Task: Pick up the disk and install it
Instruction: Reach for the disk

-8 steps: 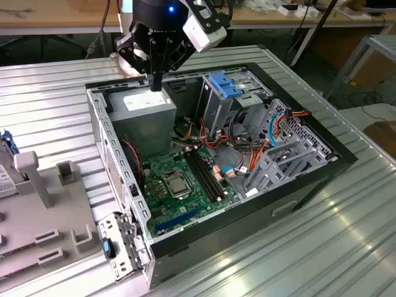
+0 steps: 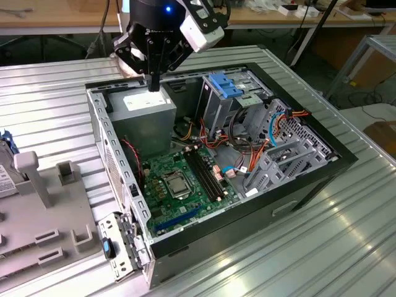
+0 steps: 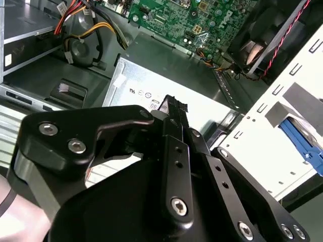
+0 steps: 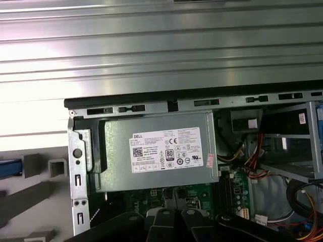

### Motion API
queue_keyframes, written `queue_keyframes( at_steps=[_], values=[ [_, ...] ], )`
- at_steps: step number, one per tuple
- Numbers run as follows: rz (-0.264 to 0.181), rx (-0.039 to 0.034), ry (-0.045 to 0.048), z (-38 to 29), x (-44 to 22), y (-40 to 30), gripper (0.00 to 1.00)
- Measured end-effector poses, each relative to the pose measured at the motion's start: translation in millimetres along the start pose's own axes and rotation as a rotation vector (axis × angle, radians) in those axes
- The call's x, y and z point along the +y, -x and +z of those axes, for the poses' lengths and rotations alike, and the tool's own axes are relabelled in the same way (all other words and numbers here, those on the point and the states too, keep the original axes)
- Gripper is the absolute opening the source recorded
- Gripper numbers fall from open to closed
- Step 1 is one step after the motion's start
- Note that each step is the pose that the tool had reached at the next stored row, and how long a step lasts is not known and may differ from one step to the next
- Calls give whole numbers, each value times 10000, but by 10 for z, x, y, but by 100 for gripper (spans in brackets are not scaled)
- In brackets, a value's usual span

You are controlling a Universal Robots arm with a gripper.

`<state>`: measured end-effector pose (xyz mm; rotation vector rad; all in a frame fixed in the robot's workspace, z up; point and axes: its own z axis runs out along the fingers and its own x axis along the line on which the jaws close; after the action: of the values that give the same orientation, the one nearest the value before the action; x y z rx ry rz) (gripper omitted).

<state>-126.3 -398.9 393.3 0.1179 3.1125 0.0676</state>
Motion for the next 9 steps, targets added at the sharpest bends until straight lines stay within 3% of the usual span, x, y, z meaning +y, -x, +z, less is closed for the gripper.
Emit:
queue_keyframes(
  at_steps=[9],
  values=[
    [1, 0, 0, -3, -7, -89, 11]
  ],
)
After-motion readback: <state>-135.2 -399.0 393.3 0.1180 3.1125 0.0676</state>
